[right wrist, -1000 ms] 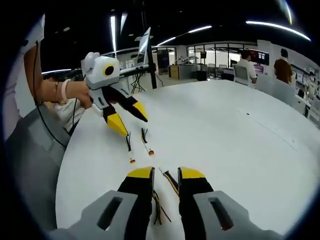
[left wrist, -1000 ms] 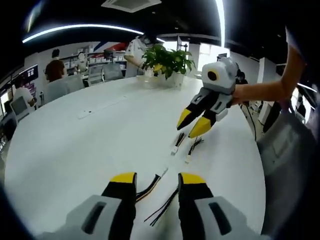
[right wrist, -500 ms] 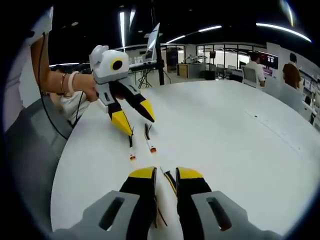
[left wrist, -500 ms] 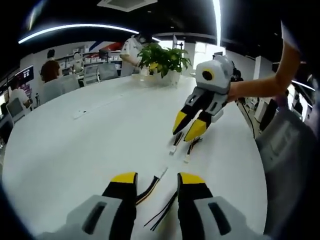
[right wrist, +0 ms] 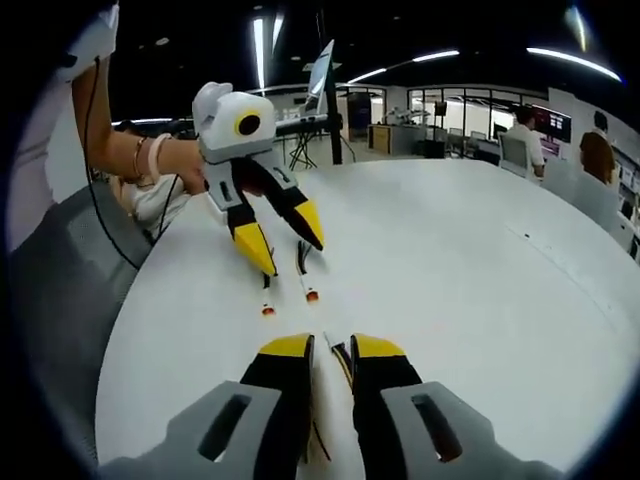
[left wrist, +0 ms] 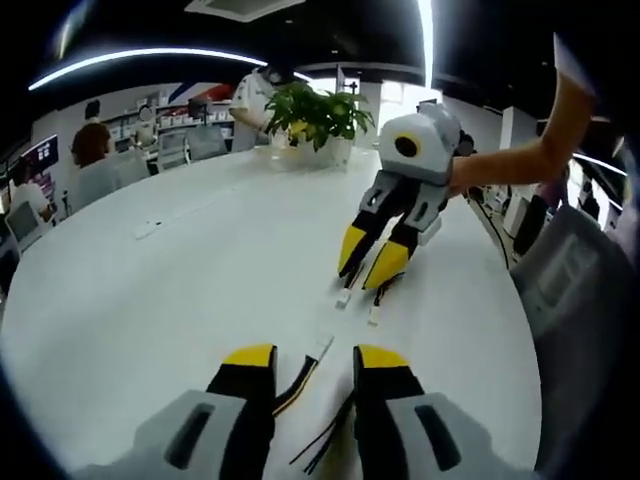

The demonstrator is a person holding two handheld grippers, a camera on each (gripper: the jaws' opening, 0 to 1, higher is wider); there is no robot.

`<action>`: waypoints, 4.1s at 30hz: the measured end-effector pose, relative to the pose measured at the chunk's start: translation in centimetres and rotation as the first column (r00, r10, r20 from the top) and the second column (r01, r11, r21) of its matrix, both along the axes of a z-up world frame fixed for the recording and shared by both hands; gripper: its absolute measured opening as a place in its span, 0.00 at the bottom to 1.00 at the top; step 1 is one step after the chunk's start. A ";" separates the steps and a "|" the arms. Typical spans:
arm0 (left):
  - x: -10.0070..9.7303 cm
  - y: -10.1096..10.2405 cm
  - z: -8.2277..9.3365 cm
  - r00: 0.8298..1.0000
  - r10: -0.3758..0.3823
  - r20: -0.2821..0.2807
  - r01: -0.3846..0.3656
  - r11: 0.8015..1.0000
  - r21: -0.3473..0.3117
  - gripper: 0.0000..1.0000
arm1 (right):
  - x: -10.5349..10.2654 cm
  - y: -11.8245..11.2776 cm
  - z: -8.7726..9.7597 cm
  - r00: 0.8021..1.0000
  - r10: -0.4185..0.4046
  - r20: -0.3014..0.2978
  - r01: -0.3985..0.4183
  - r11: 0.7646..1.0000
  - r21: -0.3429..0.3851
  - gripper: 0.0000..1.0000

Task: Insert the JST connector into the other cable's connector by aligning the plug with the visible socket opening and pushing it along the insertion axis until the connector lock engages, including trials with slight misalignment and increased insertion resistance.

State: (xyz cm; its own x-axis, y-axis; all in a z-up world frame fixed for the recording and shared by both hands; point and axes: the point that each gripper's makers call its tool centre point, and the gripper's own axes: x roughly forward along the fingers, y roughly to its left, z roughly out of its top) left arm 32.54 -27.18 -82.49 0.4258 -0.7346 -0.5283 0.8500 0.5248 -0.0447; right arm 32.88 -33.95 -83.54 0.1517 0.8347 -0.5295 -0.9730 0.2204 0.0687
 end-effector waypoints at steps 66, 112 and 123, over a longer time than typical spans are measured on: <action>0.9 -1.9 -2.2 0.975 -0.200 0.099 0.205 0.978 -0.042 0.00 | 0.1 1.1 -1.2 0.991 0.132 0.027 -0.132 0.991 -0.014 0.05; 0.2 -2.9 1.6 0.949 -0.298 0.099 0.300 0.954 -0.007 0.00 | 0.6 1.5 1.8 0.977 0.205 0.057 -0.204 0.979 -0.024 0.03; -0.2 -3.1 2.5 0.941 -0.325 0.098 0.325 0.946 0.009 0.00 | 0.0 2.1 2.7 0.966 0.245 0.083 -0.241 0.969 -0.052 0.03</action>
State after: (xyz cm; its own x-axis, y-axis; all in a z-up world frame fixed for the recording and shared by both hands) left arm 32.34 -30.28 -79.99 0.2118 -0.8451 -0.4909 0.9747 0.2191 0.0433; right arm 32.90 -31.87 -80.83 -0.0053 0.8299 -0.5580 -0.9995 -0.0225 -0.0241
